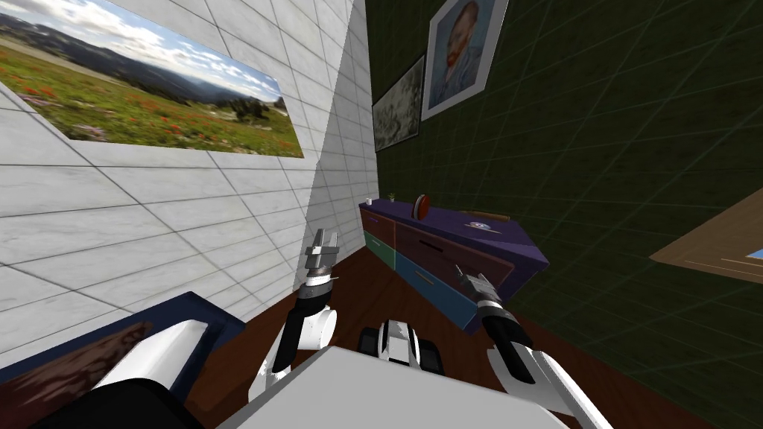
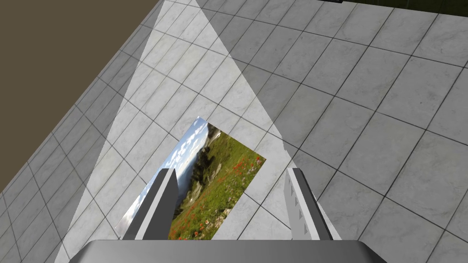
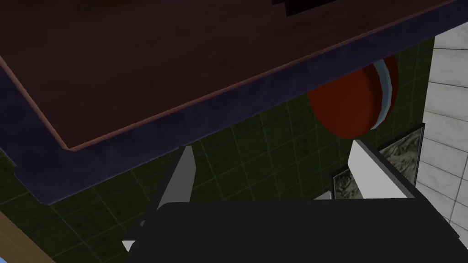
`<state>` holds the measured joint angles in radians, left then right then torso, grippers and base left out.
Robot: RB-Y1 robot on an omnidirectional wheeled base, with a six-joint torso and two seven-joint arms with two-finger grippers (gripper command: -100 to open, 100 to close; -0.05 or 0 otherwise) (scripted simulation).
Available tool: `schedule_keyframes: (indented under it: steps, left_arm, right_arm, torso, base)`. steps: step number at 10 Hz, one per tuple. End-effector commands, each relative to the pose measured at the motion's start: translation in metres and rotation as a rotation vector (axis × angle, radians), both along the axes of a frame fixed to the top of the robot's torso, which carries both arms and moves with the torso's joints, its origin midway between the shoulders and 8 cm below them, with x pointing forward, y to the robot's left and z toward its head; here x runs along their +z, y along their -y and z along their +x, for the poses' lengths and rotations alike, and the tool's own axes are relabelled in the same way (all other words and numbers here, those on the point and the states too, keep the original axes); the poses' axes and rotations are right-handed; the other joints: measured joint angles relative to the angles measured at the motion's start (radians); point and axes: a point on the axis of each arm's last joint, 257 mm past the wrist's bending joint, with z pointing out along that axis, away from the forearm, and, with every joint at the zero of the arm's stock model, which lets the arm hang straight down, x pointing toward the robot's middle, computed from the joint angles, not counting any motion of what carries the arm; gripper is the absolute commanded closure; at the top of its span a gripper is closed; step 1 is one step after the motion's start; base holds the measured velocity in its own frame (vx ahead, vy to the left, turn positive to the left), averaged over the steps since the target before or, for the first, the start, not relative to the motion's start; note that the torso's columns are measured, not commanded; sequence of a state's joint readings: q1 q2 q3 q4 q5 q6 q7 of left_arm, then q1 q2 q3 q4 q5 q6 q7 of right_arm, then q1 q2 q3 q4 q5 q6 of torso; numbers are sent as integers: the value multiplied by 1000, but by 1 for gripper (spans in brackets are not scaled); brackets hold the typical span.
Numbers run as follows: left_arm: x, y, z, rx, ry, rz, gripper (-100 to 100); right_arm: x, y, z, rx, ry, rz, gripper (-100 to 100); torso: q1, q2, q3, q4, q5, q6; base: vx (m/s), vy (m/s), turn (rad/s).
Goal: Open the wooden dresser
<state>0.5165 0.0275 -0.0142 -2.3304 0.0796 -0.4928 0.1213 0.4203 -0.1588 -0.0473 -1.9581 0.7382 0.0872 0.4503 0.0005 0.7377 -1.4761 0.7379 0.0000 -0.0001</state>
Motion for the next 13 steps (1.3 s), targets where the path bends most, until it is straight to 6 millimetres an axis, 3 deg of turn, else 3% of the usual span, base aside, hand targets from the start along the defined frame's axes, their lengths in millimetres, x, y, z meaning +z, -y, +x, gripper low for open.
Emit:
schedule_keyframes:
  steps: [1, 6, 8, 13]
  left_arm:
    - [0, 0, 0, 0, 0, 0, 0]
    - [0, 0, 0, 0, 0, 0, 0]
    - [0, 0, 0, 0, 0, 0, 0]
    - [0, 0, 0, 0, 0, 0, 0]
  right_arm:
    - [-25, 24, -3, -63, -95, -127, -100]
    - [-50, 48, -9, -124, -206, -297, -100]
    - [-70, 65, -12, -163, -297, -421, -100]
    - [-90, 89, -18, -219, -429, -631, -100]
  torso:
    - [-1, 1, 0, 0, 0, 0]
    - [-1, 1, 0, 0, 0, 0]
    - [0, 1, 0, 0, 0, 0]
    - [-1, 1, 1, 0, 0, 0]
  base:
    - [79, 63, -27]
    - [61, 57, -11]
    - [64, 76, 5]
    - [61, 53, 21]
